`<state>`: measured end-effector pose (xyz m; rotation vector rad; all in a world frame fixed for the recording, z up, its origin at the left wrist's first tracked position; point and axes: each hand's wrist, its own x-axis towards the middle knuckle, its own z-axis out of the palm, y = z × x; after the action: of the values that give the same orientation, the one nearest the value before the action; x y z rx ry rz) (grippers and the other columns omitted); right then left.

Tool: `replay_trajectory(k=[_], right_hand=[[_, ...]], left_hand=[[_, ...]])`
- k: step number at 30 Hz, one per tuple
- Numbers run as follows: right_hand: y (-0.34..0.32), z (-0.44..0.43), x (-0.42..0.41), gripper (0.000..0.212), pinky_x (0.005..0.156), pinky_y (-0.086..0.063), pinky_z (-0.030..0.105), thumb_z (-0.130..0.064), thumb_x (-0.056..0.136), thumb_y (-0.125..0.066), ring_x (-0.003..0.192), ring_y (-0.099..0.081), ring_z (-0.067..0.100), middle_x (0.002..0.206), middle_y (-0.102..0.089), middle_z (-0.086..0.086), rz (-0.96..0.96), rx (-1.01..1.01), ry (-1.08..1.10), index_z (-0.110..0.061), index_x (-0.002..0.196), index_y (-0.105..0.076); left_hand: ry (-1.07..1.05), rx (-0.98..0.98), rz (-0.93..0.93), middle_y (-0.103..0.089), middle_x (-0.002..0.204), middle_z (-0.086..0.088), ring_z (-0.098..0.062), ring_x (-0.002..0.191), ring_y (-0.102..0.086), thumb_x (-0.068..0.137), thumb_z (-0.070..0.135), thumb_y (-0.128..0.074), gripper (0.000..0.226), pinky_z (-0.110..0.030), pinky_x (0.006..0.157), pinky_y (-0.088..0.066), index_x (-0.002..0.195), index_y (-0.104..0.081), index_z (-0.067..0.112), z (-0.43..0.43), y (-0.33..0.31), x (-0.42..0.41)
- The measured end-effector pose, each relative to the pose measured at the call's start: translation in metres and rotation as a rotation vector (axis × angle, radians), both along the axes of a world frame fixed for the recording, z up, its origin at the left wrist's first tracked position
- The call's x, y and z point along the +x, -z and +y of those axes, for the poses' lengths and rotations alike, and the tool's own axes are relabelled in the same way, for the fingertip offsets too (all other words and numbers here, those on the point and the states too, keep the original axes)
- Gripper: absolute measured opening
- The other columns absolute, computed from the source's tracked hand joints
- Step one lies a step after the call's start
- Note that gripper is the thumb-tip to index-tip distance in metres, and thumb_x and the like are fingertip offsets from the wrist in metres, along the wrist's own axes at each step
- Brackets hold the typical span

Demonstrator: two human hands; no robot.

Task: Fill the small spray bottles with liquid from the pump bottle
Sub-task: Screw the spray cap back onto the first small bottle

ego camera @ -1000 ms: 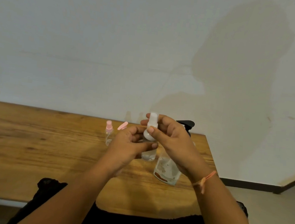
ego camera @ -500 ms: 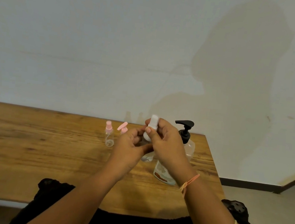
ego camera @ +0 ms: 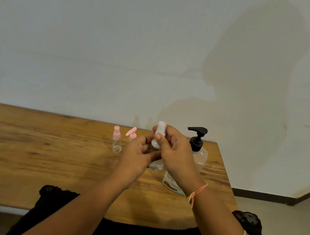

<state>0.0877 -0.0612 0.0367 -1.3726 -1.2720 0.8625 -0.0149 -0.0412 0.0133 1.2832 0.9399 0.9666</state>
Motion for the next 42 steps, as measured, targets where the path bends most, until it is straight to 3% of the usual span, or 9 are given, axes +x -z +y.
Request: replay_trajectory(k=[5, 10, 13, 16, 19, 22, 25, 35, 42], right_hand=[[0.009, 0.004, -0.002, 0.010, 0.088, -0.051, 0.043, -0.013, 0.093, -0.055, 0.097, -0.062, 0.023, 0.100, -0.066, 0.008, -0.110, -0.068, -0.039, -0.015, 0.102, -0.060], [0.024, 0.000, -0.005, 0.021, 0.075, -0.046, 0.021, -0.022, 0.086, -0.066, 0.093, -0.055, 0.011, 0.102, -0.060, -0.004, -0.359, -0.075, 0.010, -0.023, 0.104, -0.056], [0.036, 0.004, -0.005, 0.022, 0.077, -0.048, 0.024, -0.021, 0.087, -0.065, 0.092, -0.056, 0.011, 0.101, -0.062, -0.004, -0.414, -0.125, 0.066, -0.019, 0.108, -0.058], [0.052, 0.009, -0.010, 0.018, 0.071, -0.043, 0.023, -0.018, 0.088, -0.063, 0.090, -0.056, 0.014, 0.099, -0.062, 0.000, -0.459, -0.158, 0.091, -0.015, 0.104, -0.058], [0.067, 0.018, -0.010, 0.016, 0.069, -0.037, 0.022, -0.016, 0.089, -0.060, 0.089, -0.054, 0.015, 0.102, -0.061, 0.004, -0.513, -0.180, 0.126, -0.011, 0.104, -0.057], [0.078, 0.031, -0.011, 0.016, 0.070, -0.037, 0.024, -0.015, 0.091, -0.058, 0.090, -0.051, 0.016, 0.106, -0.060, 0.007, -0.520, -0.226, 0.158, -0.010, 0.106, -0.055], [0.087, 0.042, -0.013, 0.021, 0.080, -0.046, 0.031, -0.014, 0.093, -0.054, 0.102, -0.055, 0.022, 0.114, -0.058, 0.009, -0.513, -0.256, 0.205, -0.010, 0.113, -0.053], [0.104, 0.074, -0.017, 0.033, 0.088, -0.046, 0.037, -0.009, 0.095, -0.045, 0.114, -0.051, 0.028, 0.128, -0.047, 0.011, -0.473, -0.325, 0.352, -0.008, 0.128, -0.043], [0.110, 0.084, -0.025, 0.034, 0.092, -0.046, 0.042, -0.013, 0.096, -0.045, 0.115, -0.050, 0.029, 0.128, -0.046, 0.011, -0.372, -0.327, 0.441, -0.009, 0.130, -0.043]], left_hand=[[-0.052, 0.006, 0.034, -0.071, 0.099, 0.002, -0.010, 0.094, -0.068, 0.082, 0.005, -0.065, 0.033, -0.027, 0.077, -0.056, 0.112, -0.058, 0.017, 0.006, 0.016, -0.004], [-0.011, 0.038, 0.152, -0.066, 0.101, 0.006, -0.005, 0.092, -0.064, 0.084, 0.006, -0.063, 0.032, -0.020, 0.076, -0.055, 0.112, -0.054, 0.018, 0.011, 0.031, -0.010], [0.020, -0.035, 0.150, -0.065, 0.114, 0.002, -0.011, 0.104, -0.063, 0.081, 0.010, -0.067, 0.036, -0.033, 0.087, -0.054, 0.109, -0.052, 0.027, 0.012, 0.042, -0.014], [0.064, -0.109, 0.257, -0.053, 0.132, 0.002, -0.016, 0.120, -0.052, 0.072, 0.015, -0.076, 0.059, -0.043, 0.096, -0.049, 0.122, -0.046, 0.024, 0.016, 0.050, -0.020], [-0.002, -0.153, 0.443, -0.049, 0.135, 0.002, -0.018, 0.121, -0.048, 0.072, 0.014, -0.077, 0.064, -0.039, 0.099, -0.045, 0.127, -0.046, 0.019, 0.024, 0.055, -0.025], [-0.106, -0.187, 0.495, -0.055, 0.128, -0.001, -0.018, 0.113, -0.051, 0.076, 0.008, -0.072, 0.049, -0.032, 0.090, -0.045, 0.119, -0.052, 0.018, 0.032, 0.058, -0.029], [-0.150, -0.206, 0.504, -0.055, 0.126, -0.001, -0.020, 0.115, -0.051, 0.079, 0.005, -0.068, 0.039, -0.032, 0.088, -0.042, 0.112, -0.053, 0.019, 0.036, 0.058, -0.029], [-0.216, -0.202, 0.494, -0.057, 0.121, -0.002, -0.017, 0.103, -0.052, 0.080, 0.004, -0.067, 0.031, -0.029, 0.079, -0.041, 0.099, -0.051, 0.023, 0.045, 0.062, -0.029], [-0.263, -0.181, 0.525, -0.059, 0.120, -0.002, -0.020, 0.108, -0.054, 0.080, 0.006, -0.068, 0.032, -0.031, 0.085, -0.045, 0.106, -0.055, 0.019, 0.048, 0.064, -0.029]])
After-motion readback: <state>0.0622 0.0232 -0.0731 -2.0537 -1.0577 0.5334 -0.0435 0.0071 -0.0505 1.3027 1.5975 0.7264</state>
